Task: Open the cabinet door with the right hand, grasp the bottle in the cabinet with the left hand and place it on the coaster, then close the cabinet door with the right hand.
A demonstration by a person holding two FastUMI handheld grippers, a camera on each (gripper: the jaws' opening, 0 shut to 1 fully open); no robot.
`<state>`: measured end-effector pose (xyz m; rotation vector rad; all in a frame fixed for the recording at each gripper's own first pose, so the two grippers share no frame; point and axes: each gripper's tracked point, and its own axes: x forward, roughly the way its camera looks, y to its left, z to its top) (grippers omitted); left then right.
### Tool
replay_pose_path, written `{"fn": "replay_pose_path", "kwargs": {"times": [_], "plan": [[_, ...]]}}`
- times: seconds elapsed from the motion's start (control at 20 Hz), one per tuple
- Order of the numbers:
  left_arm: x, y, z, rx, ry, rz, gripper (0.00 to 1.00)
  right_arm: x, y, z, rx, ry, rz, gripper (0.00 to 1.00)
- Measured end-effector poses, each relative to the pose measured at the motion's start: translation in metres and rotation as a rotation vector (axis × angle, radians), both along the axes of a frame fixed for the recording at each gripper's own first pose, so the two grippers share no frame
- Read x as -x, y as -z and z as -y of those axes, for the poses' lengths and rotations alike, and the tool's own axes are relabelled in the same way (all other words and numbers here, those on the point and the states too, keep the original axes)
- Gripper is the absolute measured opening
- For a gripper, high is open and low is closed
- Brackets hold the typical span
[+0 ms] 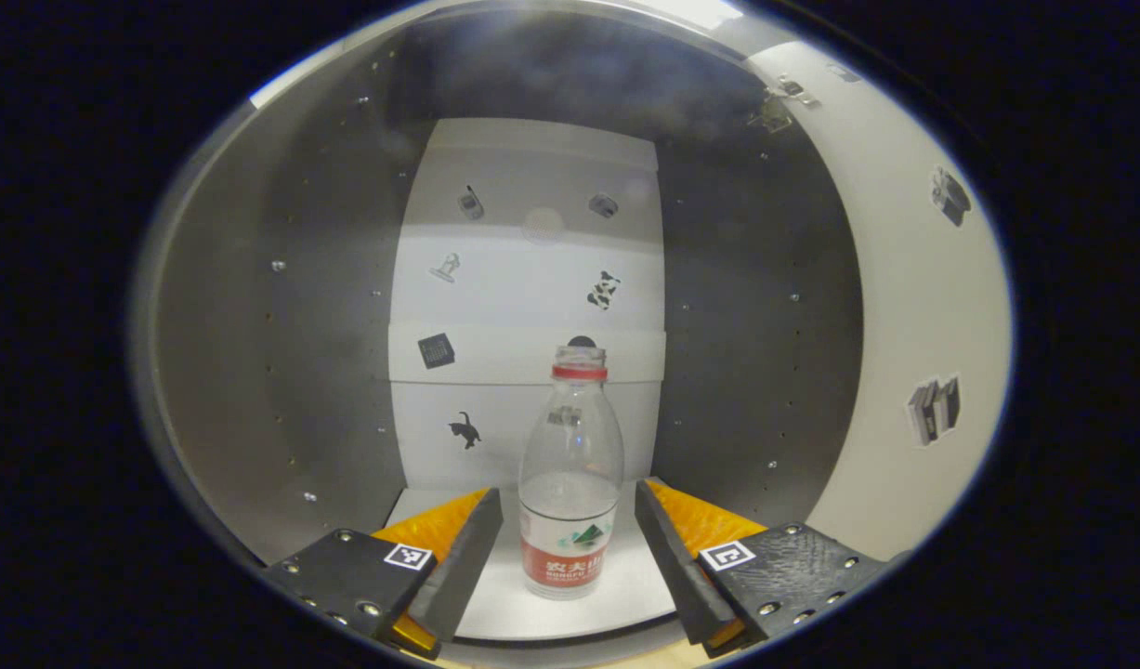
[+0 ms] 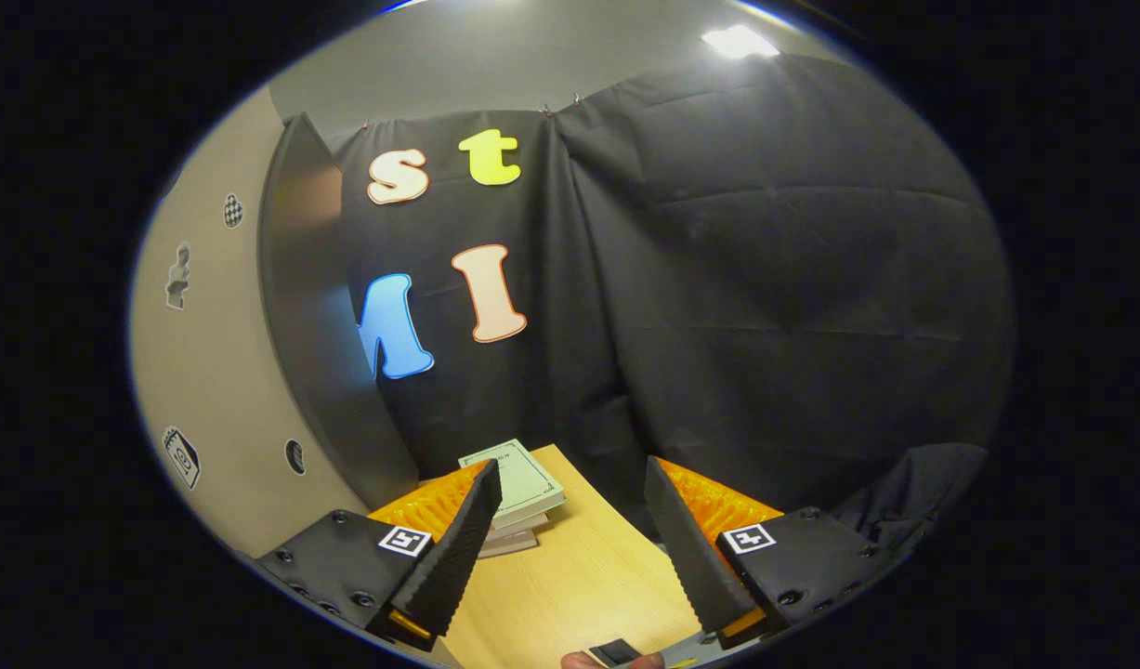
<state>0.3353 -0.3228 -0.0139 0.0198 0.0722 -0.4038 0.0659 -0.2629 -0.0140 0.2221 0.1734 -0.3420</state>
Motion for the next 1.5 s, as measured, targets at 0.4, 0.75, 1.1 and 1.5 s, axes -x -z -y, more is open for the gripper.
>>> {"fn": "replay_pose_path", "kwargs": {"times": [0.4,0.75,1.1,1.5], "plan": [[-0.021,0.014,0.015,0.022,0.025,-0.030,0.89,-0.009,0.000,0.007,0.023,0.021,-0.015,0.98],[-0.021,0.012,0.015,0.010,0.032,-0.026,0.76,-0.014,0.001,-0.001,0.036,-0.002,-0.021,0.98],[0.001,0.000,0.006,0.020,0.055,-0.021,0.78,-0.016,-0.001,-0.010,0.027,-0.024,-0.010,0.98],[0.085,-0.021,-0.039,0.008,0.102,0.038,0.76,-0.009,-0.001,-0.038,0.038,-0.070,0.012,0.98]]}}
